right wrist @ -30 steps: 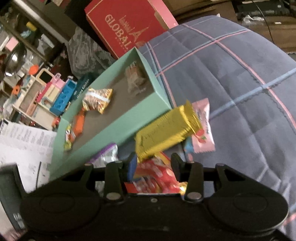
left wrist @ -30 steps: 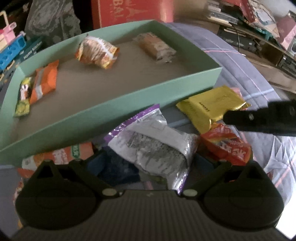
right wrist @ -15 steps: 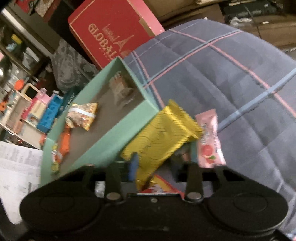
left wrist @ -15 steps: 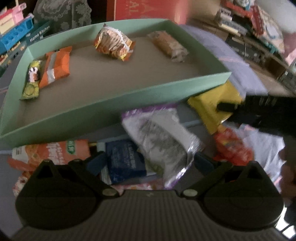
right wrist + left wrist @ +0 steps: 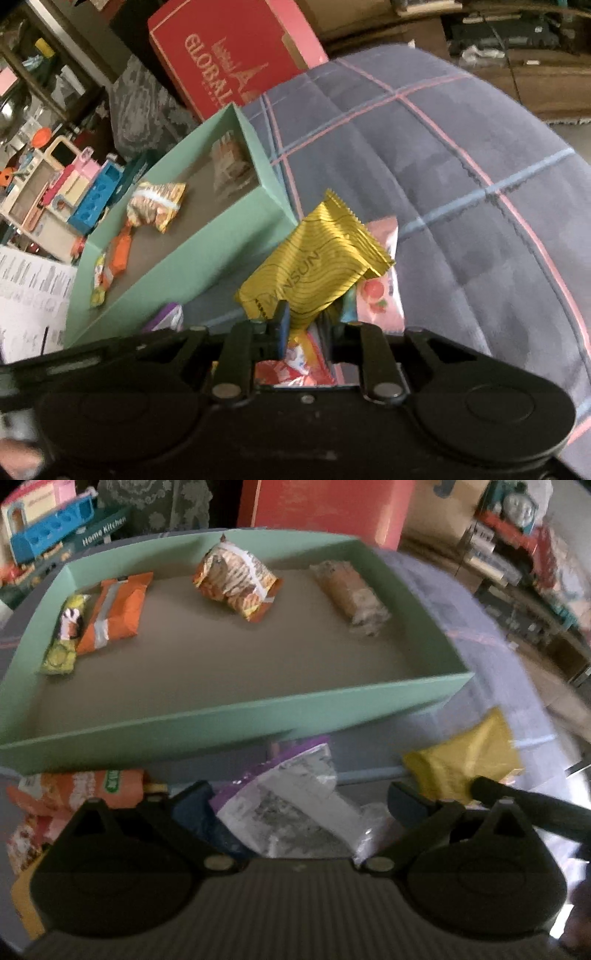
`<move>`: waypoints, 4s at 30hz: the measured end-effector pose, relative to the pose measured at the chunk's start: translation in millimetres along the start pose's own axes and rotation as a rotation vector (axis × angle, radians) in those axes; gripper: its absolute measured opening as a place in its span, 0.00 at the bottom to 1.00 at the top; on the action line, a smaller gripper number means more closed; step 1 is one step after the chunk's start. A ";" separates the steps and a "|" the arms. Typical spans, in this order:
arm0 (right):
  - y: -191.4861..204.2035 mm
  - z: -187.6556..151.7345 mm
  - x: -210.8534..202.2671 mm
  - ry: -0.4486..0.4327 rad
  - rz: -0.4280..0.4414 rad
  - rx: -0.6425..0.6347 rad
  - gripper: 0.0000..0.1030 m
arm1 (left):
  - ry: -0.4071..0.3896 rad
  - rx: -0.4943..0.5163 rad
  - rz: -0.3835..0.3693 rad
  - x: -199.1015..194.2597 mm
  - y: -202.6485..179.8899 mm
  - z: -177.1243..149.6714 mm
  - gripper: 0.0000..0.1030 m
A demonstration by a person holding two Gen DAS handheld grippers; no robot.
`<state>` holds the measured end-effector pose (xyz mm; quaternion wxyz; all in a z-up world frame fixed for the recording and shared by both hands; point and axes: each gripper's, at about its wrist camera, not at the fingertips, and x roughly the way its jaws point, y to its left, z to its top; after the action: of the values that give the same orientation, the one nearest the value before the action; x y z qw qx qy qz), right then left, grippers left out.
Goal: Organize snacks
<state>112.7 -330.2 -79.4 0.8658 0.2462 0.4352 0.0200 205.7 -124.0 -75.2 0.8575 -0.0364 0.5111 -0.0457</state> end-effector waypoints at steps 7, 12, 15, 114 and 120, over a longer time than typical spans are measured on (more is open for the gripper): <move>-0.9 -0.3 -13.1 0.034 0.004 -0.023 0.20 | -0.013 0.042 -0.007 -5.1 18.4 -14.7 1.00; 0.4 7.3 -25.3 -0.015 -0.013 -0.018 0.27 | -0.002 0.038 -0.023 -12.9 30.6 -18.7 1.00; 7.0 13.1 -32.6 -0.037 -0.014 -0.060 0.27 | -0.007 0.057 -0.033 -15.1 32.4 -22.4 1.00; 28.2 -38.3 -34.5 -0.021 -0.054 -0.293 0.44 | -0.010 0.318 -0.034 -19.5 -12.6 -37.7 0.96; 44.9 -41.7 -13.2 0.025 -0.052 -0.383 0.68 | 0.036 0.246 -0.046 -19.9 13.8 -47.4 0.98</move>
<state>80.8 -277.0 -70.4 0.8916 0.0651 0.4403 0.0832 155.2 -108.8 -81.8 0.8448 0.0582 0.5162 -0.1282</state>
